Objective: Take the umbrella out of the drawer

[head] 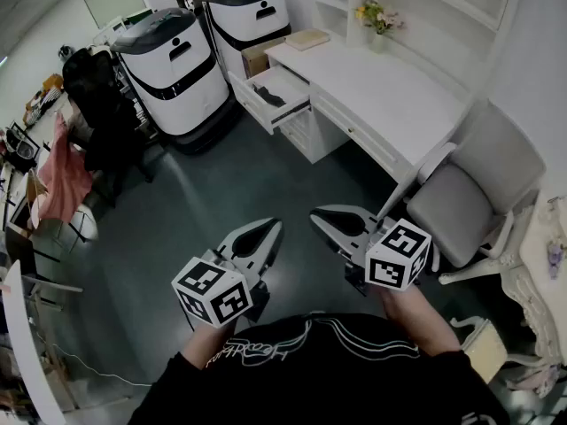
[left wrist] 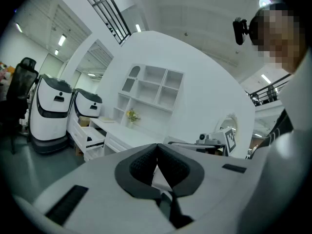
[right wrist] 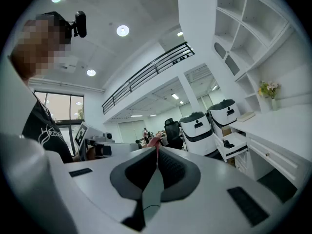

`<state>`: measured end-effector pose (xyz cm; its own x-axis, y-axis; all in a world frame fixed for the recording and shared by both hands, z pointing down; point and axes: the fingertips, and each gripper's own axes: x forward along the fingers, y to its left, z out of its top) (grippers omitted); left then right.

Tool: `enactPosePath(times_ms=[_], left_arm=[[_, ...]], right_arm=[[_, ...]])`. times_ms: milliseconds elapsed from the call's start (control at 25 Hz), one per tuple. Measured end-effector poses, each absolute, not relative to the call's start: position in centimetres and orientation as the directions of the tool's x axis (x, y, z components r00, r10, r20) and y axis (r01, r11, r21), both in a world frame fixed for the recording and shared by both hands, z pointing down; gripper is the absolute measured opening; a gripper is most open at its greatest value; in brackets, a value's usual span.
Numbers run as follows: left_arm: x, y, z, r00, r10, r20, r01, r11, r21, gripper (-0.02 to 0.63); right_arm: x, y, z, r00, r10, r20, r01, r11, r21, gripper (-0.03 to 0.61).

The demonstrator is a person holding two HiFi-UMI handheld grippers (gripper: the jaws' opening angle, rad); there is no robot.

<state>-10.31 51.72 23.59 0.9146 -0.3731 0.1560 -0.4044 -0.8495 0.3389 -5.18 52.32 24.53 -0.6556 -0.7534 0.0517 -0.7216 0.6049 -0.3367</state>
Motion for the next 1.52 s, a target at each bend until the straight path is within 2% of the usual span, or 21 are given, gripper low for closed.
enactPosePath(times_ms=[480,680,920,1200,1520], left_arm=[[-7.1,53.2,22.7,0.915,-0.382,0.133,-0.404,-0.854,0.328,0.021],[-6.5,52.9,23.4,0.907,-0.394,0.149,-0.421,-0.844,0.332,0.021],[-6.2,50.6,24.2,0.900,-0.405,0.160,-0.435,-0.836,0.335,0.021],[-6.4,44.8,25.2,0.891,-0.428,0.149,-0.453,-0.825,0.339,0.021],[-5.0,32.6,27.7,0.897,-0.412,0.163,-0.442,-0.815,0.375,0.021]], right_arm=[[-1.8,53.9,23.9,-0.656,-0.752,0.058,-0.730,0.615,-0.298,0.048],[-0.8,53.4,24.8,-0.672,-0.739,0.045,-0.698,0.612,-0.372,0.048],[-0.8,51.1,26.2,-0.687,-0.724,0.054,-0.691,0.629,-0.356,0.048],[-1.2,45.2,26.8,-0.696,-0.713,0.088,-0.704,0.654,-0.276,0.049],[0.5,33.0,29.4,-0.678,-0.725,0.121,-0.720,0.622,-0.307,0.049]])
